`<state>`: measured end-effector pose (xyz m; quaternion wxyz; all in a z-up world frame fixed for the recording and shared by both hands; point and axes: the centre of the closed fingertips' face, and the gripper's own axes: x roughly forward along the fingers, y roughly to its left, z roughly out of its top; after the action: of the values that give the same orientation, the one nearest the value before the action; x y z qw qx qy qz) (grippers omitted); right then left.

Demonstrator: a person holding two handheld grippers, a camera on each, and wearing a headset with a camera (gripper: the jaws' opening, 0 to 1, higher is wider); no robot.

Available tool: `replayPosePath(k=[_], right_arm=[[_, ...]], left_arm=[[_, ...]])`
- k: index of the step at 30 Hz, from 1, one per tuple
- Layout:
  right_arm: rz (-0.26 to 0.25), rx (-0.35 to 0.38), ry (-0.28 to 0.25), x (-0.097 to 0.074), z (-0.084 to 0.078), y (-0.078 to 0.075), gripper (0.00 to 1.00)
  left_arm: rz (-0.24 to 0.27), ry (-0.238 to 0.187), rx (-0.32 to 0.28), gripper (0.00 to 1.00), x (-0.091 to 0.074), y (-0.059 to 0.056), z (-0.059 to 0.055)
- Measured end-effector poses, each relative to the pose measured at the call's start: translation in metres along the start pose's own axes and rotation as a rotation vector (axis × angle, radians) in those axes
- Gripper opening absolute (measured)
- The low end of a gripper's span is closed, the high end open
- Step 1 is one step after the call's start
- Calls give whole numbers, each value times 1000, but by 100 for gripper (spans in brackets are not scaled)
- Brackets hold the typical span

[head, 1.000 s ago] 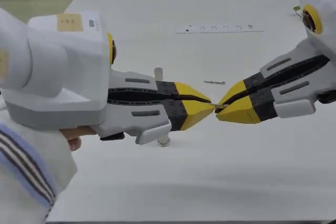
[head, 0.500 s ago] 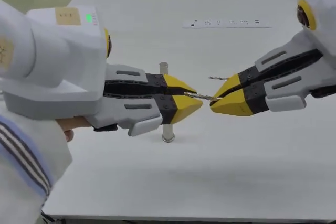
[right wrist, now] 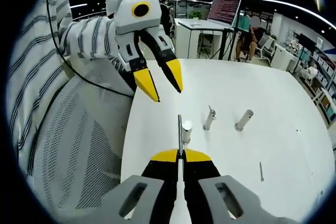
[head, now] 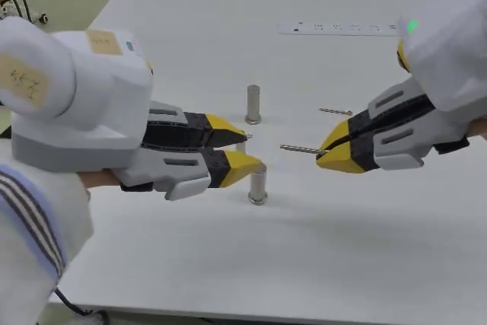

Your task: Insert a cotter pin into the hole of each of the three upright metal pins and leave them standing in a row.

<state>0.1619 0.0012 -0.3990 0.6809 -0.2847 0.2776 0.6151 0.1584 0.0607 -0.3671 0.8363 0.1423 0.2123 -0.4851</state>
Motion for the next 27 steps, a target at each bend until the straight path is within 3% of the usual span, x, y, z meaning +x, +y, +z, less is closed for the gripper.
replayPosePath(k=[3,14,20,27], right_arm=[[-23,-9,61,9,-10,-4,0],[-34,72,99,28,-25,-2,0],[-33,90,104,34,-29,-1,0],[-35,113,111,42,-33,-4,0]], left_arm=[[-3,43,-17,20,6,6,-10],[-56,129,20,20,28,12,-33],[-84,127,0,19,40,14,-33],[-110,165,25,18,49,14,-43]])
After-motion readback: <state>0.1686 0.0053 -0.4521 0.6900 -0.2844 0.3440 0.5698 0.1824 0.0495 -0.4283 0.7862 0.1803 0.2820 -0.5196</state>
